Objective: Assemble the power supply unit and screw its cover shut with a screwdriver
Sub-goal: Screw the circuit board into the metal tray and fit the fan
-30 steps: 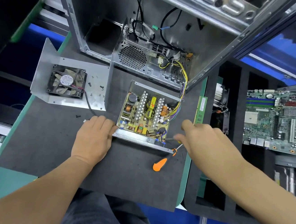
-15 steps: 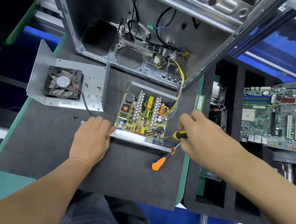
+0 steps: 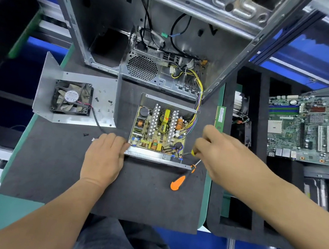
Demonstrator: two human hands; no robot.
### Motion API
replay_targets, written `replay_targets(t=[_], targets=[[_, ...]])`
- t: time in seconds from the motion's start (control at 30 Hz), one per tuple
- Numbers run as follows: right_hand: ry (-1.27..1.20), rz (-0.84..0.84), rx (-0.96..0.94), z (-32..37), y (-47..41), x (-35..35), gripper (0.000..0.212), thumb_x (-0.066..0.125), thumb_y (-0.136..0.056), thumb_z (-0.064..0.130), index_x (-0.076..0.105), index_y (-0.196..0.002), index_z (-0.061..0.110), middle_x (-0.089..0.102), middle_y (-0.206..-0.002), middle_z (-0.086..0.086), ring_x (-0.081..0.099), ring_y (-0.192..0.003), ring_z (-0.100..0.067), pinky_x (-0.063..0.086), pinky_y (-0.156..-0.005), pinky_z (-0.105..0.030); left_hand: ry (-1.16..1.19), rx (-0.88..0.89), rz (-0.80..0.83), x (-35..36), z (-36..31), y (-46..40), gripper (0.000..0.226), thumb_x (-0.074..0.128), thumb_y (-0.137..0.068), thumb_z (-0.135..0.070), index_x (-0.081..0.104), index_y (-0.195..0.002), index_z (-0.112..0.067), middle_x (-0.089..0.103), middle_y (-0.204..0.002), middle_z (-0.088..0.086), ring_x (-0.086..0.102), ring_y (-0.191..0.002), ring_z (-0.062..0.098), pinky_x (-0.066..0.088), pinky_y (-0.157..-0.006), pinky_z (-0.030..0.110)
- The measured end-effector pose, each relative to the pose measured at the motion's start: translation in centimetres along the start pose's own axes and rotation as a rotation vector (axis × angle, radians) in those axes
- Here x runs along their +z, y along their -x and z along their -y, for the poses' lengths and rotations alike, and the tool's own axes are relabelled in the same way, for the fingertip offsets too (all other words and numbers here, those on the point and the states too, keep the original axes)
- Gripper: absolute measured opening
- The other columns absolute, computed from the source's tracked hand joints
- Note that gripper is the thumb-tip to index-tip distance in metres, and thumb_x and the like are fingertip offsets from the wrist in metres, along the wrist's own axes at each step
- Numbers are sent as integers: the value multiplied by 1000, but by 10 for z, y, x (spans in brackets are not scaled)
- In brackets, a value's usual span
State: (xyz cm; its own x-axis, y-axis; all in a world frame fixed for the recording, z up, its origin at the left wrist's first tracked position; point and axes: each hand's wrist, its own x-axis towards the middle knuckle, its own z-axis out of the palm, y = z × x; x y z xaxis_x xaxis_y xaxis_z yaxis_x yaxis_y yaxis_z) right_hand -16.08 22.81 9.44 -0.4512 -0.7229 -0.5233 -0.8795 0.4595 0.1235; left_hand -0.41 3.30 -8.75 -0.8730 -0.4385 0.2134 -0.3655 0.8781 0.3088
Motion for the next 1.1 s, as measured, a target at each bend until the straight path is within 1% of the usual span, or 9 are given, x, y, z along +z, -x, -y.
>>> replay_targets(t=[0.17, 0.27, 0.33, 0.43, 0.67, 0.77, 0.87, 0.97, 1.1], targets=[[127, -23, 215, 9, -5, 1, 12, 61, -96, 23, 50, -94, 22, 31, -88, 0, 60, -68, -26, 41, -55, -31, 3, 26, -22, -1, 0, 1, 32, 42, -96, -23, 61, -77, -5, 55, -71, 11, 51, -63, 33, 27, -63, 37], [-129, -24, 219, 4, -1, 6, 25, 58, -98, 41, 51, -106, 19, 39, -99, 0, 64, -83, -30, 46, -68, -33, 6, 30, -25, -1, 0, 1, 30, 43, -95, -23, 61, -78, -6, 54, -71, 10, 51, -63, 32, 26, -63, 37], [-261, -48, 149, 0, 3, 4, 23, 64, -95, 30, 49, -108, 17, 37, -107, 0, 59, -79, -26, 49, -73, -35, 6, 34, -36, 0, 1, 1, 30, 43, -95, -24, 61, -78, -6, 54, -71, 10, 51, -63, 32, 26, -63, 36], [-112, -67, 81, 0, 4, 6, 12, 57, -96, 14, 53, -106, 19, 41, -104, 0, 57, -81, -25, 51, -71, -37, 18, 27, -34, 0, 0, 2, 31, 43, -96, -24, 61, -78, -6, 54, -71, 9, 51, -64, 32, 29, -63, 36], [-113, -88, 300, -2, 6, 18, 33, 35, -104, 48, 51, -98, 20, 60, -93, -3, 63, -91, -34, 44, -68, -34, 80, 14, -6, -5, 0, 2, 31, 41, -93, -23, 62, -79, -5, 56, -73, 11, 52, -65, 33, 29, -64, 36], [-431, -27, 216, -4, 15, 21, 23, 55, -99, 30, 45, -118, 22, 46, -115, 2, 58, -91, -27, 47, -79, -36, 80, -8, 16, -6, -2, 4, 33, 40, -94, -25, 64, -81, -6, 57, -75, 10, 53, -66, 33, 36, -64, 37], [-277, -76, 129, 0, 15, 22, 17, 49, -101, 23, 54, -117, 23, 44, -114, 2, 59, -94, -24, 47, -81, -32, 84, -22, 23, -6, -2, 2, 30, 43, -93, -24, 64, -82, -6, 58, -76, 11, 54, -67, 34, 40, -63, 39], [-80, -98, 160, 5, 5, 16, 34, 36, -105, 45, 60, -107, 21, 55, -101, 0, 63, -97, -26, 44, -79, -32, 91, -49, 43, -8, -4, 3, 9, 68, -90, -7, 65, -82, -5, 59, -76, 11, 55, -68, 34, 39, -64, 39], [-271, -101, 382, 2, 0, 16, 45, 41, -100, 57, 62, -98, 17, 42, -72, -4, 62, -92, -36, 42, -69, -36, 187, -142, 126, -14, -5, 6, 7, 73, -87, -2, 66, -86, -4, 61, -81, 11, 55, -76, 35, 45, -68, 46]])
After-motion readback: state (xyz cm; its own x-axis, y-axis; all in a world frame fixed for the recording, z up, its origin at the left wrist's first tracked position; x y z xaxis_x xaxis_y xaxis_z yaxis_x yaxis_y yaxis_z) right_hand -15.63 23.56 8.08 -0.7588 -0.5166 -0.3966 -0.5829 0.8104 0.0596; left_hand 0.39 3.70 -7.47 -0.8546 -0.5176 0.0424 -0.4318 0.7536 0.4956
